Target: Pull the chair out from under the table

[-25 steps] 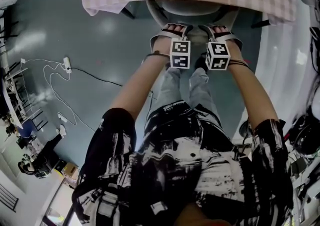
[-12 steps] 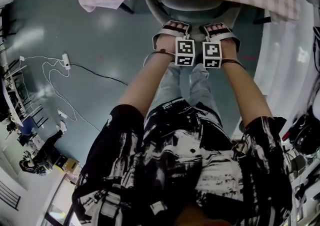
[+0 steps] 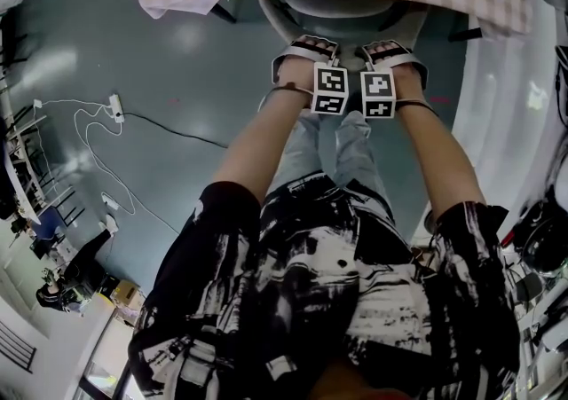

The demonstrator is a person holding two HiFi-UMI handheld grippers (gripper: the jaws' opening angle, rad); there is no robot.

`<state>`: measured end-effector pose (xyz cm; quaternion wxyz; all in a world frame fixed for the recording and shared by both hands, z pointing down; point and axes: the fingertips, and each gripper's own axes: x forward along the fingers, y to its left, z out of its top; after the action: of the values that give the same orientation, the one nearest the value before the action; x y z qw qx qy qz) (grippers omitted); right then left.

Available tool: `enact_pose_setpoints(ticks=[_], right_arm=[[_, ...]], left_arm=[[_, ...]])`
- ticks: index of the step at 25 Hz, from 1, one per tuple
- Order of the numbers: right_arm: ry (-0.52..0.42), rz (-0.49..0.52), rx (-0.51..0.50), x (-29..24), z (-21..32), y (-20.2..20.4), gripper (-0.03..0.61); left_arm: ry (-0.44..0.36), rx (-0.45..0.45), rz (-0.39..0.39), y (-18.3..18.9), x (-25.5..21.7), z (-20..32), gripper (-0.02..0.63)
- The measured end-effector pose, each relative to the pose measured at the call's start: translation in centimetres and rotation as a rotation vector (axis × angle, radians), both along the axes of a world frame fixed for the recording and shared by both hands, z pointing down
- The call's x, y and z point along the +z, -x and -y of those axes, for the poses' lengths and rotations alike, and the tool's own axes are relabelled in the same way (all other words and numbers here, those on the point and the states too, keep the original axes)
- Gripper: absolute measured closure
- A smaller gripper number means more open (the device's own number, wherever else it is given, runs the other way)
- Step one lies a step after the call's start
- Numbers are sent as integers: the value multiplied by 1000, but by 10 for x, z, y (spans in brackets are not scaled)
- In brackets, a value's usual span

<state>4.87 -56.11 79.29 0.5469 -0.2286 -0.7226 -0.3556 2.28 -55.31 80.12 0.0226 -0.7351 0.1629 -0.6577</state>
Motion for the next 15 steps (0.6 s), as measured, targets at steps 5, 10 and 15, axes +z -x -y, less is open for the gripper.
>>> enact_pose_setpoints(ticks=[5, 10, 15], right_arm=[[-5, 3, 17, -1, -9, -2, 482], [10, -9, 43, -3, -25, -5, 482], [20, -13, 48, -4, -49, -15, 482]], left_arm=[[-4, 11, 3, -2, -1, -9, 509], [8, 31, -2, -4, -2, -25, 509], [15, 33, -4, -14, -4, -48, 509]])
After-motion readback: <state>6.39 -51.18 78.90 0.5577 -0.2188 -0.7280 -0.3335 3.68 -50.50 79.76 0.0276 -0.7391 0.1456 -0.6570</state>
